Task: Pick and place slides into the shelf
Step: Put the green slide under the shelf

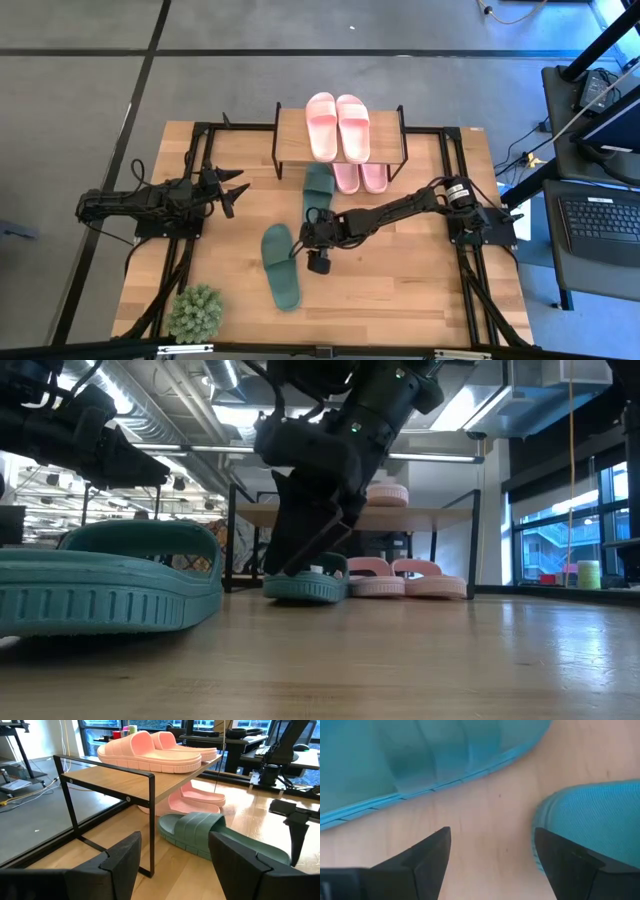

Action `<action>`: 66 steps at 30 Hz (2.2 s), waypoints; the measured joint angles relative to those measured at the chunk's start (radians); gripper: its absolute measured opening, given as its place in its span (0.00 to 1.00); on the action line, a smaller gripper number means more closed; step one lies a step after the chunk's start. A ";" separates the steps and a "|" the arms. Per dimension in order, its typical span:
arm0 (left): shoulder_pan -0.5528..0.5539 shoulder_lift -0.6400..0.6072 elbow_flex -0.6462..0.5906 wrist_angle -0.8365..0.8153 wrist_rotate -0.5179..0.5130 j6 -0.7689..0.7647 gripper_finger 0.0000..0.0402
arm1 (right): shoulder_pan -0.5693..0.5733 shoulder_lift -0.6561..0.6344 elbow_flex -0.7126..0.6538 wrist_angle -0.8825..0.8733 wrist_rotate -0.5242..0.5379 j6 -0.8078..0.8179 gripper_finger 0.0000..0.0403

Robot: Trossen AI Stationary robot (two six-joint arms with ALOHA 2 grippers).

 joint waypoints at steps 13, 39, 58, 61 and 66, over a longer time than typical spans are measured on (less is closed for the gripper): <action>0.000 0.000 0.000 0.000 0.000 0.002 0.56 | -0.019 0.000 0.000 -0.009 0.003 -0.005 0.71; 0.000 0.000 0.000 0.000 0.000 0.003 0.56 | -0.225 -0.001 -0.017 -0.025 0.162 -0.036 0.71; 0.000 0.000 0.000 0.000 0.000 0.003 0.56 | -0.229 -0.001 -0.045 0.018 0.186 -0.115 0.71; 0.000 0.000 0.000 0.000 0.000 0.003 0.56 | -0.229 -0.001 -0.045 0.016 0.267 -0.119 0.71; 0.000 0.000 0.000 0.000 0.000 0.003 0.56 | -0.229 -0.001 -0.045 0.011 0.289 -0.130 0.71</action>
